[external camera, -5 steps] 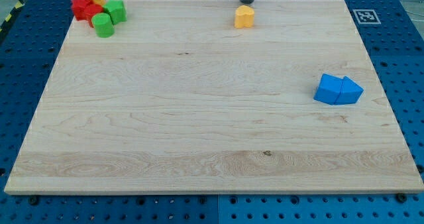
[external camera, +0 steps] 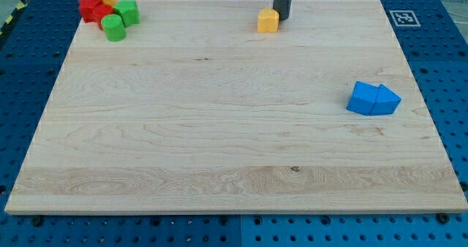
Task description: Push the yellow heart towards the group of blocks
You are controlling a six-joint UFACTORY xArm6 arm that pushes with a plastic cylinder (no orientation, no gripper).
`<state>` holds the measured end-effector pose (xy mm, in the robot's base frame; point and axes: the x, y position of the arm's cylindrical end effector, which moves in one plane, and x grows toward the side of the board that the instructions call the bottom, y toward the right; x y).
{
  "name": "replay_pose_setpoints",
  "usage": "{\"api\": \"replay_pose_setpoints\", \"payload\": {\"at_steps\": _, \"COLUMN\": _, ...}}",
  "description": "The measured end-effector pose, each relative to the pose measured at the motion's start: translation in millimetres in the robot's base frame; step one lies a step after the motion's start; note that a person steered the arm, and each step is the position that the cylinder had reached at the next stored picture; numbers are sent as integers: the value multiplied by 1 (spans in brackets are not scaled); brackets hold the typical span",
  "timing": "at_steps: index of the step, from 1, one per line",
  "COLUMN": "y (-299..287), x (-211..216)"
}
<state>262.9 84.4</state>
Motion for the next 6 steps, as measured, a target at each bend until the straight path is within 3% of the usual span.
{"api": "replay_pose_setpoints", "payload": {"at_steps": 1, "y": -2, "x": 19}}
{"api": "replay_pose_setpoints", "payload": {"at_steps": 4, "y": -11, "x": 20}}
{"api": "replay_pose_setpoints", "payload": {"at_steps": 6, "y": -45, "x": 31}}
